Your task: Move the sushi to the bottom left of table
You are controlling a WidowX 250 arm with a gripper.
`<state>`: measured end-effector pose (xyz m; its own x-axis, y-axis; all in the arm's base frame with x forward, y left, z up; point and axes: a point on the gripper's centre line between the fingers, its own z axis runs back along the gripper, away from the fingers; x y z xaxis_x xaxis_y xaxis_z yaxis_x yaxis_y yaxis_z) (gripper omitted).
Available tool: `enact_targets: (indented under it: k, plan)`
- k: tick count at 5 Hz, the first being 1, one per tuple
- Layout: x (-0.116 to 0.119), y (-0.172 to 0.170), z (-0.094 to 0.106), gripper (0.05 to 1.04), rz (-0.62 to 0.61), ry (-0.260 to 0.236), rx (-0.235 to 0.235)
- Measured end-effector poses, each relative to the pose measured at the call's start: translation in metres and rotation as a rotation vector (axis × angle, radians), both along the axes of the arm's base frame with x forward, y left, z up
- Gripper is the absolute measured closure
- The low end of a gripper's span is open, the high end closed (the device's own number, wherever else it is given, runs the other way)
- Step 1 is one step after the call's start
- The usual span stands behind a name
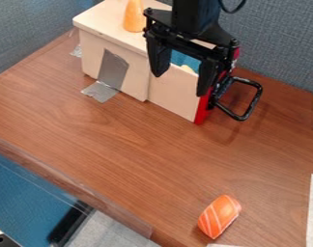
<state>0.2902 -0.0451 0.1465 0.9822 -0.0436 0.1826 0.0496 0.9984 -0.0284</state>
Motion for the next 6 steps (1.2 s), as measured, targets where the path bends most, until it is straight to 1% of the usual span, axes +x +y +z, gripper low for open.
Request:
enact_targets:
  k: [1, 2, 3, 4, 5, 6]
  plan:
    - [-0.002, -0.001, -0.010, 0.083, 0.009, 0.027, -0.003]
    - [-0.025, -0.019, -0.034, 0.083, 0.030, 0.031, -0.056]
    - [-0.033, -0.034, -0.046, 0.083, 0.006, 0.020, -0.064]
    - [-0.047, -0.053, -0.073, 0.083, -0.052, 0.064, -0.038]
    - [-0.055, -0.071, -0.103, 0.083, -0.097, 0.110, -0.009]
    - [-0.058, -0.088, -0.129, 0.083, -0.147, 0.151, 0.042]
